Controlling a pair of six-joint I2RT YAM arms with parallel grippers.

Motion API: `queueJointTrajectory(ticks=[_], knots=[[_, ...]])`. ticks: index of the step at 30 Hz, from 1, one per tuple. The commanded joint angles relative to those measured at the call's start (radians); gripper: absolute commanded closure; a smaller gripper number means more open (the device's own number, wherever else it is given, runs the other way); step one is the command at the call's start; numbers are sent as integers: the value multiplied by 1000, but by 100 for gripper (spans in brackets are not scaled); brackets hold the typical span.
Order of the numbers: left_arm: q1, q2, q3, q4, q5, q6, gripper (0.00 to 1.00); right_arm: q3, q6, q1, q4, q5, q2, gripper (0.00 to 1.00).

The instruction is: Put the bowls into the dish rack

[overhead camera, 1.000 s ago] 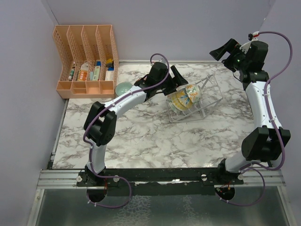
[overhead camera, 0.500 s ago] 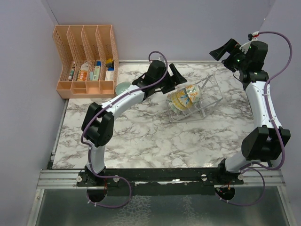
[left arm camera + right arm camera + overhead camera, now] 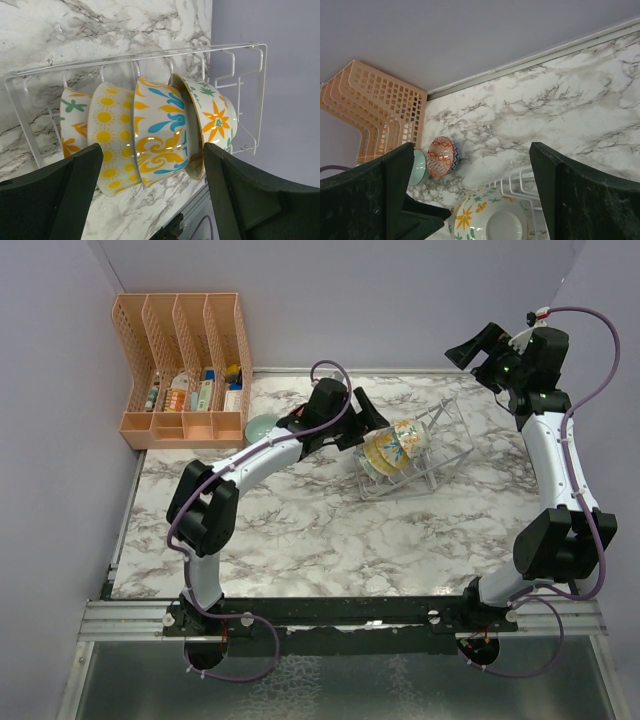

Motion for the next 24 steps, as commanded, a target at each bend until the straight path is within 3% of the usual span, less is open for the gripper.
queueJointTrajectory(ticks=[1, 24], knots=[[6, -49, -35, 44, -12, -12, 16, 14, -16, -7, 23, -11, 10, 2], [21, -36, -41, 47, 10, -14, 16, 5, -11, -7, 28, -14, 11, 2]])
